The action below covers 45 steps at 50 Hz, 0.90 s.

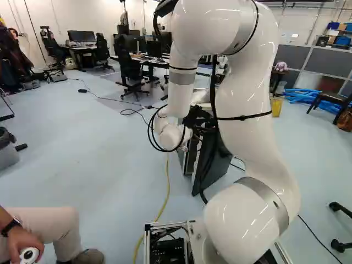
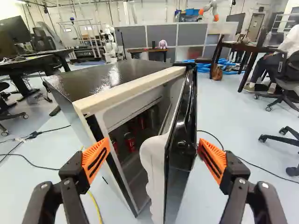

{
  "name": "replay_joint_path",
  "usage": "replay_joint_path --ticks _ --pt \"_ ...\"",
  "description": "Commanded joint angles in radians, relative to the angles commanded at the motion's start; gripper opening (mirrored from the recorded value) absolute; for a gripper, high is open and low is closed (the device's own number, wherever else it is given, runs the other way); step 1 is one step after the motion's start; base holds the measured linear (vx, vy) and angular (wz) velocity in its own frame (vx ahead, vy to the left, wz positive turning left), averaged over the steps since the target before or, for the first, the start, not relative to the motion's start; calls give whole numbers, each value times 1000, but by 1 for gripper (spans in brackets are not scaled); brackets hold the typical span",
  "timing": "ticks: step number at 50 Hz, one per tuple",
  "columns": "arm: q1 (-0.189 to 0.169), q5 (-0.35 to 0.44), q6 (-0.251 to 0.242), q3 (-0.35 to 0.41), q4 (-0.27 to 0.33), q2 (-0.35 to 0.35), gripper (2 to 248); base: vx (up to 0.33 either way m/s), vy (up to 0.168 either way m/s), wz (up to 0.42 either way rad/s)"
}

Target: Grab a drink from the fridge

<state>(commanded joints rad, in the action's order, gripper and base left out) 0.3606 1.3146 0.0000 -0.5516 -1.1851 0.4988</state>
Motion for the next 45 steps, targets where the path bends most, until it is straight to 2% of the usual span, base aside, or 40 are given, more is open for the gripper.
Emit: replay_joint_path --ticks 25,45 --pt "0 0 0 0 -8 0 247 0 0 0" --pt "-6 0 0 -2 -53 1 247 0 0 0"
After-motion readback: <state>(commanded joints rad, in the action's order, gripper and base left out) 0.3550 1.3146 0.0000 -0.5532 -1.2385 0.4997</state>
